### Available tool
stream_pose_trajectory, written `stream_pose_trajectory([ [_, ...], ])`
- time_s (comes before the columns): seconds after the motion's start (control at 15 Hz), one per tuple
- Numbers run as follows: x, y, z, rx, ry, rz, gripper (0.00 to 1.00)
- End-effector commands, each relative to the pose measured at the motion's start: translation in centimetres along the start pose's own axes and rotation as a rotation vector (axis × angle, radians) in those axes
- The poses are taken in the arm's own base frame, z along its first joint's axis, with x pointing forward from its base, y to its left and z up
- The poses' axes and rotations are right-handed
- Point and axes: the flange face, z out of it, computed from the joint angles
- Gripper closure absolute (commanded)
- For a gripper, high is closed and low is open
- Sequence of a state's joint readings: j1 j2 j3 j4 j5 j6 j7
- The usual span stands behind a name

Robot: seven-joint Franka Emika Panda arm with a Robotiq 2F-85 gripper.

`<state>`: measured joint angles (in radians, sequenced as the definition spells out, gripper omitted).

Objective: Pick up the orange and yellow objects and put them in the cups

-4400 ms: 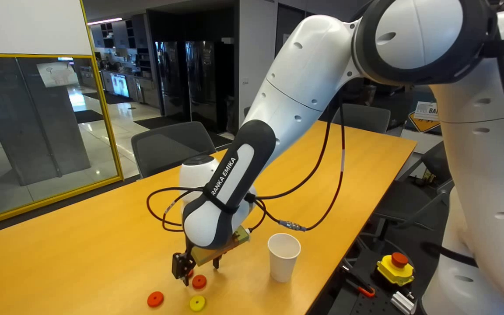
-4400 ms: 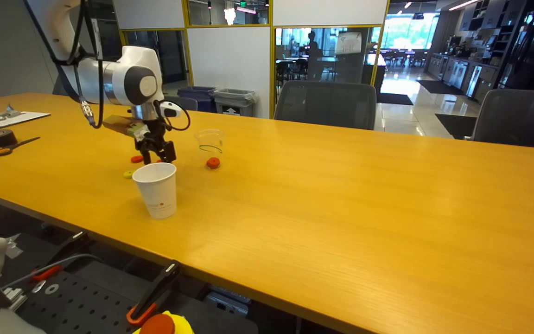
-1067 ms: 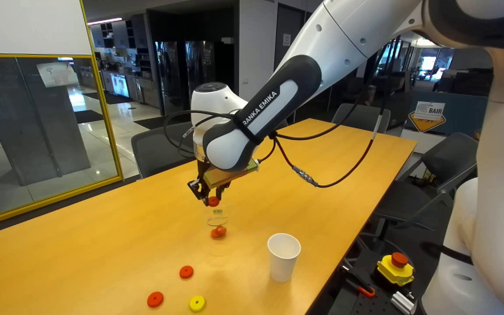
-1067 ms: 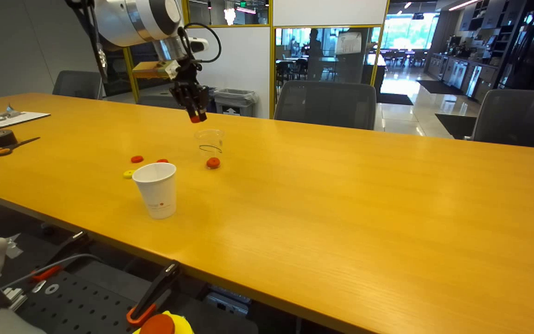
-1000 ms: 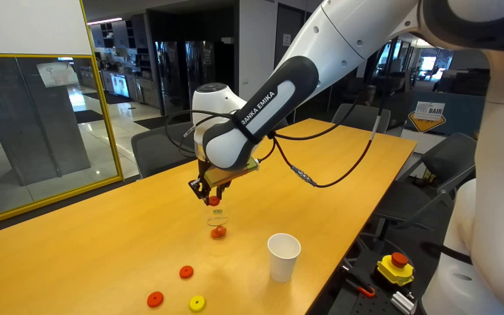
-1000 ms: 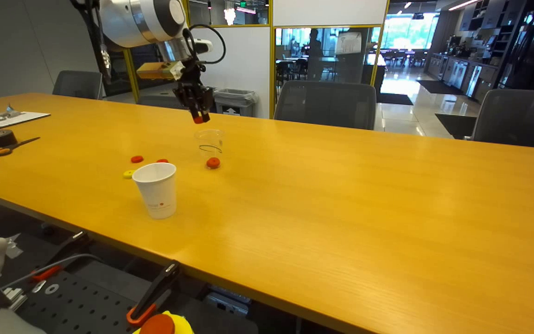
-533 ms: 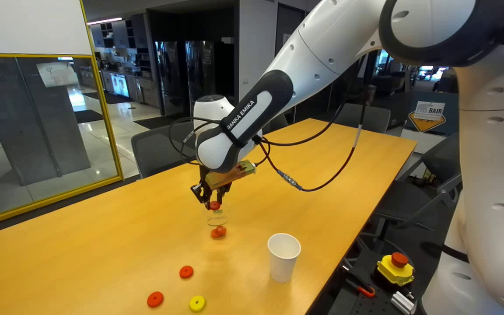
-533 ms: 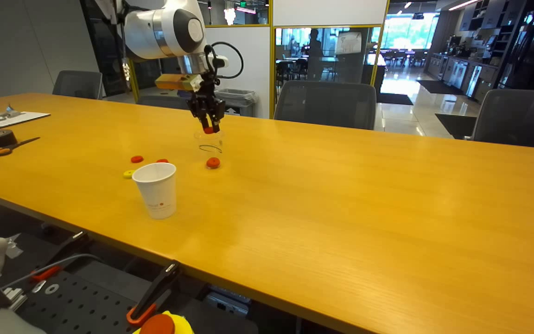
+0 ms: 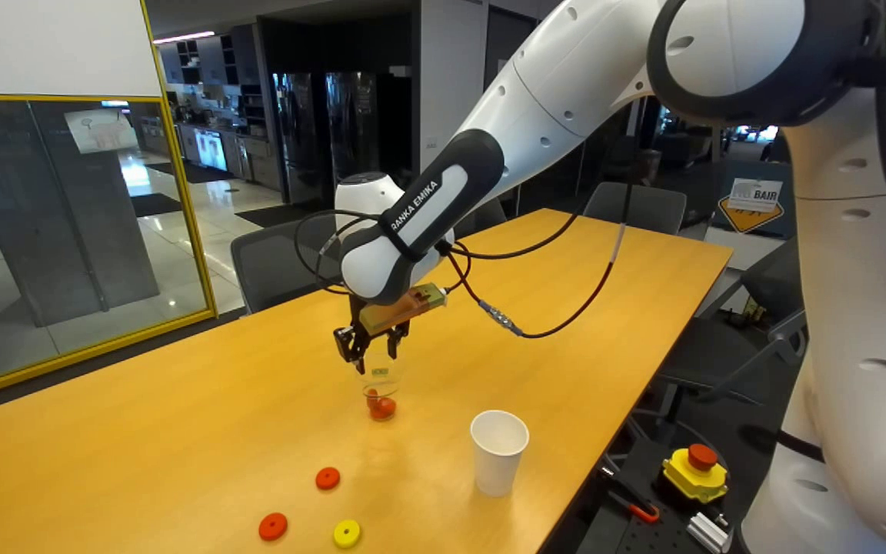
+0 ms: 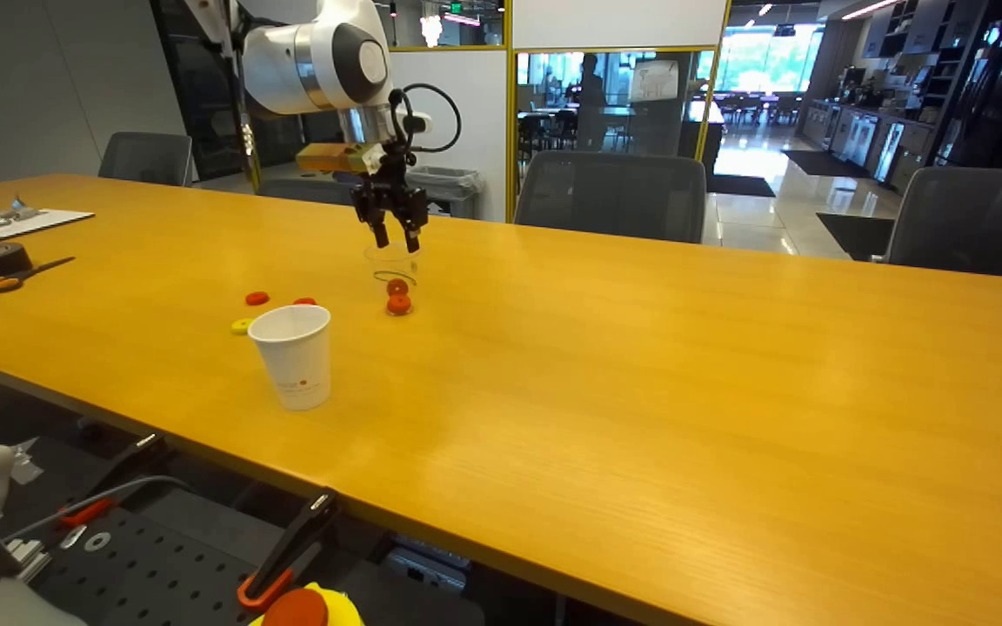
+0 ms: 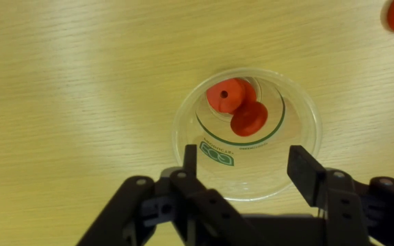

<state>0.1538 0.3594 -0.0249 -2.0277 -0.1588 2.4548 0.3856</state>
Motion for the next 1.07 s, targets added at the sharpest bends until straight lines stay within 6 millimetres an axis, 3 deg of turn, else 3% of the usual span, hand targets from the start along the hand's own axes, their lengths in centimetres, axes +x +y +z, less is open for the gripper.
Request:
stream_pose_trajectory([
  [0.0, 0.5, 0.0, -1.5, 0.014, 0.000, 0.004, 0.01],
  [0.33, -2.2, -1.2, -4.0, 0.015, 0.042, -0.009, 0.00],
  [0.6, -6.5, -4.0, -5.7, 0.017, 0.055, -0.055, 0.00],
  [0.8, -10.5, -6.9, -5.8, 0.022, 0.039, -0.122, 0.00],
  [1.0, -13.2, -9.5, -4.9, 0.042, 0.032, -0.165, 0.00],
])
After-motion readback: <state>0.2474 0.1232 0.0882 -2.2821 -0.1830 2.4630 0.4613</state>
